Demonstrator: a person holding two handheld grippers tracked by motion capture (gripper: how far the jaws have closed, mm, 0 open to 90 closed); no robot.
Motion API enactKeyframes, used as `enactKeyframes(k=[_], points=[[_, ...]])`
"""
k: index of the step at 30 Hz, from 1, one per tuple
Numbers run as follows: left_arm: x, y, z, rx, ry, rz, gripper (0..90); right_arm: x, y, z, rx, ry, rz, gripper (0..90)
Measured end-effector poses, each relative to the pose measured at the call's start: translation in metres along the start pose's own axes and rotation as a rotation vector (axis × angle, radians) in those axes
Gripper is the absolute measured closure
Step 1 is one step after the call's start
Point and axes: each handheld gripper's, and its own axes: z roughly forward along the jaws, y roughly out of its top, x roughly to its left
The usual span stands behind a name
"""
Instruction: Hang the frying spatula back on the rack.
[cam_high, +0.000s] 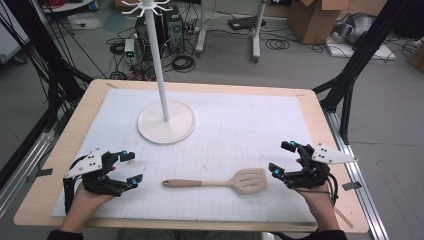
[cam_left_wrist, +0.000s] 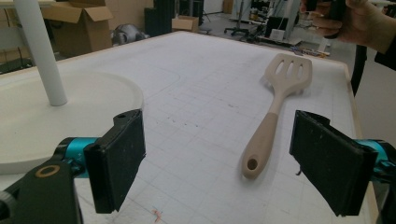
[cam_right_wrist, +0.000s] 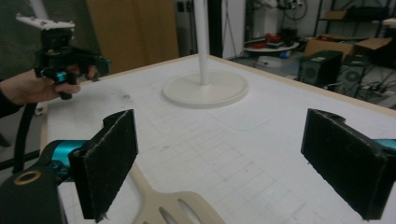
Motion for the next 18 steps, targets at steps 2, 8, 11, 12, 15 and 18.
enactKeyframes(k=[2, 8, 11, 12, 15, 18], points=[[-0.001, 0.001, -0.001, -0.001, -0.006, 0.004, 18.6, 0.002, 0.002, 0.006, 0.019, 0.03, -0.009, 10.0], [-0.004, 0.002, -0.004, -0.004, -0.009, 0.01, 18.7, 0.004, 0.003, 0.025, 0.095, 0.104, -0.035, 10.0], [-0.004, 0.002, -0.004, -0.006, -0.011, 0.01, 18.6, 0.007, 0.003, 0.036, 0.126, 0.146, -0.05, 10.0], [-0.004, 0.002, -0.004, -0.006, -0.012, 0.01, 18.6, 0.007, 0.003, 0.036, 0.126, 0.146, -0.05, 10.0], [-0.004, 0.002, -0.003, 0.001, -0.017, 0.01, 18.6, 0.01, 0.005, 0.044, 0.153, 0.181, -0.06, 10.0], [-0.004, 0.002, -0.002, 0.003, -0.023, 0.011, 18.6, 0.015, 0.006, 0.056, 0.192, 0.226, -0.079, 10.1]])
